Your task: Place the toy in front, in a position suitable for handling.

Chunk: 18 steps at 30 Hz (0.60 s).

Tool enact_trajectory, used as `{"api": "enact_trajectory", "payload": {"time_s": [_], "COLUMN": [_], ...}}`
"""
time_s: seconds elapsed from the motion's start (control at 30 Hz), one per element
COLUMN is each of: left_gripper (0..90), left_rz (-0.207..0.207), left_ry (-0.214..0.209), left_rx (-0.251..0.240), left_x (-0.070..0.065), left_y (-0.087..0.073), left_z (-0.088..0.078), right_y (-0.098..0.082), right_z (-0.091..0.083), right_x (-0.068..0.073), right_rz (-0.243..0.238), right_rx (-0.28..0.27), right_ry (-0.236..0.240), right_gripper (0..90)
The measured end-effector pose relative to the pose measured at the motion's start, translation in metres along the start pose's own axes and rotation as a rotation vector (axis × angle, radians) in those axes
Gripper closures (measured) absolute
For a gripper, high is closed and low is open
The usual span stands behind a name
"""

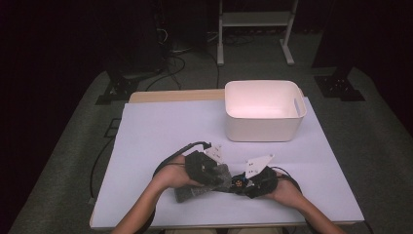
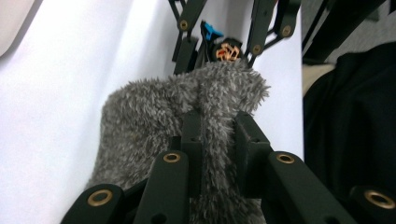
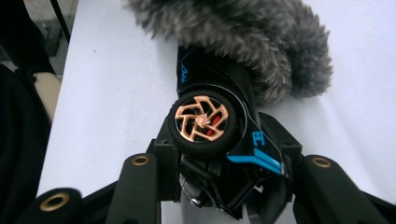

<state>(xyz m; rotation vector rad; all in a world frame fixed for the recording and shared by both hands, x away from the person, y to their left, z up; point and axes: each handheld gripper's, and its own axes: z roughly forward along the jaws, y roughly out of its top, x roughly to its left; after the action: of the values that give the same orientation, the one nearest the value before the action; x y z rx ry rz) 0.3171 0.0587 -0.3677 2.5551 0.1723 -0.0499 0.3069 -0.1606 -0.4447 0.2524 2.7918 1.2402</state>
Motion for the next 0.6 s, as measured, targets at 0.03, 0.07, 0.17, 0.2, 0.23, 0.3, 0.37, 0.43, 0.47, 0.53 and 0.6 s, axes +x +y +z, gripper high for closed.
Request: {"api": "enact_trajectory", "payload": {"time_s": [0.03,0.07,0.17,0.2,0.23,0.3,0.37,0.43,0.47,0.53,0.6], "left_gripper": [76.6,76.5,76.5,76.5,76.5,76.6,77.1,77.6,78.0,78.4,78.5], "left_rz": [0.015,0.015,0.021,0.021,0.019,0.019,0.025,0.031,0.032,0.046,0.066], "left_ry": [0.014,0.014,0.015,0.015,0.015,0.016,0.023,0.021,0.020,0.013,0.005], "left_rx": [0.012,0.012,0.015,0.015,0.014,0.015,0.016,0.017,0.013,0.015,0.020], "left_x": [-0.002,-0.002,-0.004,-0.004,-0.003,-0.003,-0.004,-0.004,-0.004,-0.005,-0.006], "left_y": [0.000,0.000,0.001,0.001,0.001,0.002,0.005,0.007,0.009,0.015,0.022], "left_z": [0.000,0.000,0.000,0.000,0.000,0.000,0.001,0.001,0.002,0.006,0.011], "right_y": [-0.001,-0.003,-0.008,-0.008,-0.012,-0.015,-0.015,-0.015,-0.014,-0.014,-0.014], "right_z": [-0.002,-0.004,-0.011,-0.011,-0.015,-0.017,-0.017,-0.017,-0.016,-0.016,-0.016], "right_x": [-0.001,0.000,0.000,0.000,0.000,-0.001,-0.001,-0.001,0.001,0.001,0.002], "right_rz": [0.017,0.021,0.037,0.037,0.052,0.063,0.061,0.054,0.034,0.033,0.032], "right_rx": [-0.001,-0.001,-0.006,-0.006,-0.019,-0.029,-0.030,-0.028,-0.019,-0.019,-0.024], "right_ry": [0.026,0.024,0.023,0.023,0.016,0.015,0.013,0.008,-0.010,-0.012,-0.015], "right_gripper": [50.4,50.3,49.1,49.1,50.1,55.9,56.4,56.6,56.8,56.8,56.8]}}
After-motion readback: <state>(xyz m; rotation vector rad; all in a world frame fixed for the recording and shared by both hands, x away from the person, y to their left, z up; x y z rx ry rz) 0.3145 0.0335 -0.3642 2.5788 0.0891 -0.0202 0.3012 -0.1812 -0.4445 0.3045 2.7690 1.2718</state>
